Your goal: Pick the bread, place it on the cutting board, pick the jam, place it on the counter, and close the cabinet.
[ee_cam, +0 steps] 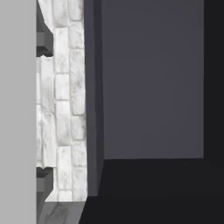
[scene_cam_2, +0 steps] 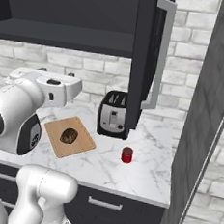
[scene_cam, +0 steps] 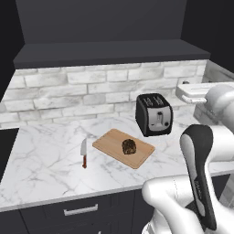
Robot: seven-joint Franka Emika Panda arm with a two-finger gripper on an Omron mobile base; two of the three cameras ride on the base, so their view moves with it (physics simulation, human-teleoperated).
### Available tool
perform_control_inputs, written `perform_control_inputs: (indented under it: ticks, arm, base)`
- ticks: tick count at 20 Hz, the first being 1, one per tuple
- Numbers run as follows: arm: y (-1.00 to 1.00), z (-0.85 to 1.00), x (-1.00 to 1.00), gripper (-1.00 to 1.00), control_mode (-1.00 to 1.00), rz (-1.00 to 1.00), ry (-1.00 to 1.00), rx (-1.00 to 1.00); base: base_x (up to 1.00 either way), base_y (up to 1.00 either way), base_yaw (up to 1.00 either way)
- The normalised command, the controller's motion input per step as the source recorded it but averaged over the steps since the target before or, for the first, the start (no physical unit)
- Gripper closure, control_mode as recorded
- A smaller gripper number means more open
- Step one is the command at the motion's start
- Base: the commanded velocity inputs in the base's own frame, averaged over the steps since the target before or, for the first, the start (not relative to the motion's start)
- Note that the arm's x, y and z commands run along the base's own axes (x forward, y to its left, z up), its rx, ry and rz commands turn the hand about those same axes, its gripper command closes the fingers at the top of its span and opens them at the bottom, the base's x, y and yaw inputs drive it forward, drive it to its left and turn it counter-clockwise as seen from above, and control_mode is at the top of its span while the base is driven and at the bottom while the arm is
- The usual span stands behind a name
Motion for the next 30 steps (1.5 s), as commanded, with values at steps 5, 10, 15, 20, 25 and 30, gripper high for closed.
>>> perform_control_inputs:
  ticks: [5,10,15,20,25,30]
  arm:
    - [-0.13,0.17,-0.53,-1.0,-1.0,0.0,0.0,0.0]
    - [-0.12,0.15,-0.54,-1.0,-1.0,0.0,0.0,0.0]
    - [-0.05,0.07,-0.5,-1.0,-1.0,0.0,0.0,0.0]
    - [-0.07,0.05,-0.46,-1.0,-1.0,0.0,0.0,0.0]
    - [-0.1,0.06,-0.34,-1.0,-1.0,0.0,-0.01,0.0]
    - [-0.17,0.04,-0.12,-1.0,-1.0,0.0,-0.01,0.0]
  base:
    - [0.0,0.0,0.0]
    - [0.0,0.0,0.0]
    - [0.0,0.0,0.0]
    - [0.0,0.0,0.0]
    - [0.0,0.0,0.0]
    - [0.0,0.0,0.0]
